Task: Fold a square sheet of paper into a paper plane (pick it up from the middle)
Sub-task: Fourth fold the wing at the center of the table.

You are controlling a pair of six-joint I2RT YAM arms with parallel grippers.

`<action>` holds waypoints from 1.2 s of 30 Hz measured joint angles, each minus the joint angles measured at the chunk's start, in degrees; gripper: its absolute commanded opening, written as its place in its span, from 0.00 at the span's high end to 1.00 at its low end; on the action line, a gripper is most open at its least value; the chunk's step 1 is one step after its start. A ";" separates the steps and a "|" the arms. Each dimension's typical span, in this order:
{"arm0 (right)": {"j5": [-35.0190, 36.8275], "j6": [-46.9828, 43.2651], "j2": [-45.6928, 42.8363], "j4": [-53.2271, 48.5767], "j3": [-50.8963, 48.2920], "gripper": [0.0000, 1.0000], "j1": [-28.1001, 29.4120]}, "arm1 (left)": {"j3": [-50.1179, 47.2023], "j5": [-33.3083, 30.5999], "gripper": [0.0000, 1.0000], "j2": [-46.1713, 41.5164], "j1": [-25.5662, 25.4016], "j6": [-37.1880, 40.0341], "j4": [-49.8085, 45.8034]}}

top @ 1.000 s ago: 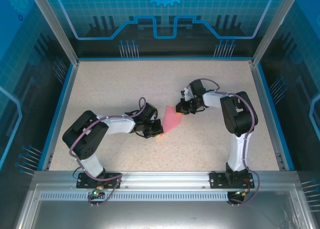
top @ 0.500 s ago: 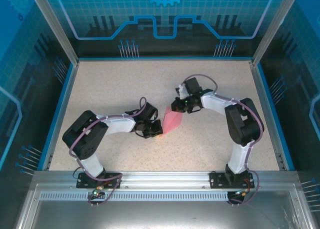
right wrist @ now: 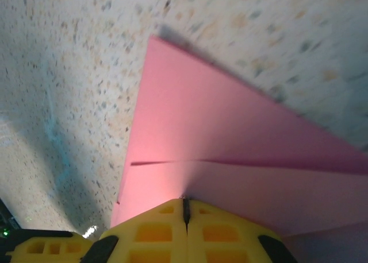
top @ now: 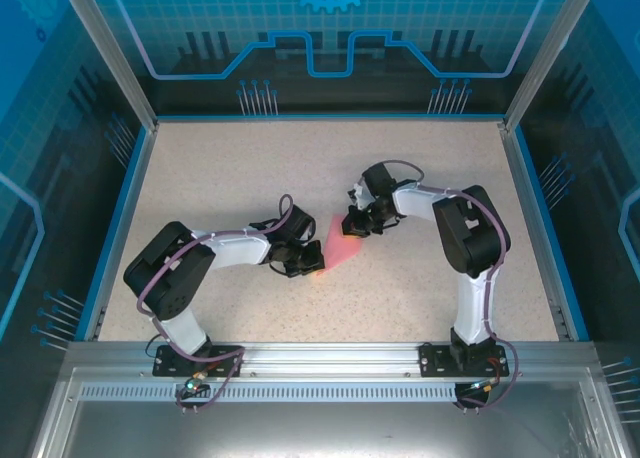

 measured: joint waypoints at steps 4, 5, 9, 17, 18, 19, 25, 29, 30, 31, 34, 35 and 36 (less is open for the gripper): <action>0.02 0.07 1.22 -0.85 2.08 1.00 -3.50 | 0.00 0.00 1.00 0.00 0.00 0.00 0.04; 0.42 0.22 1.44 -1.01 2.62 1.00 -4.55 | 0.00 0.00 1.00 0.00 0.00 0.00 0.04; 4.66 0.39 1.77 -1.16 4.79 1.00 -8.66 | 0.00 0.02 1.00 0.00 0.00 0.02 -0.02; 7.32 2.25 -3.08 1.05 1.29 0.89 -11.19 | 1.33 -0.24 0.94 -0.02 0.00 0.87 -2.36; 7.13 2.78 -4.76 1.31 -0.11 0.87 -10.93 | 1.79 -0.46 0.92 -0.09 0.00 1.18 -3.15; 6.82 3.23 -6.75 1.79 -1.73 0.86 -10.56 | 2.23 -0.68 0.91 -0.31 0.00 1.29 -3.72; 4.07 6.12 -13.64 4.33 -6.58 0.86 -4.76 | 4.76 -1.05 0.92 -3.26 0.00 1.55 -4.09; 1.88 7.56 -11.34 6.29 -6.49 0.91 2.05 | 4.98 -0.96 0.97 -3.28 0.00 1.70 -3.61; 1.29 7.93 -10.25 6.82 -6.49 0.91 3.54 | 4.98 -0.81 0.98 -3.28 0.00 1.73 -3.37; 0.74 8.37 -9.03 7.15 -6.49 0.91 4.85 | 4.94 -0.63 0.99 -3.26 0.00 1.66 -3.06; -0.48 9.49 -5.86 7.72 -6.49 0.92 7.30 | 4.79 -0.42 1.00 -2.73 0.00 1.66 -2.58; -0.74 9.81 -5.01 7.85 -6.49 0.93 7.72 | 4.72 -0.39 1.00 -2.34 0.00 1.66 -2.43; -0.87 9.97 -4.48 7.89 -6.49 0.93 7.89 | 4.59 -0.37 1.00 -1.97 0.00 1.66 -2.27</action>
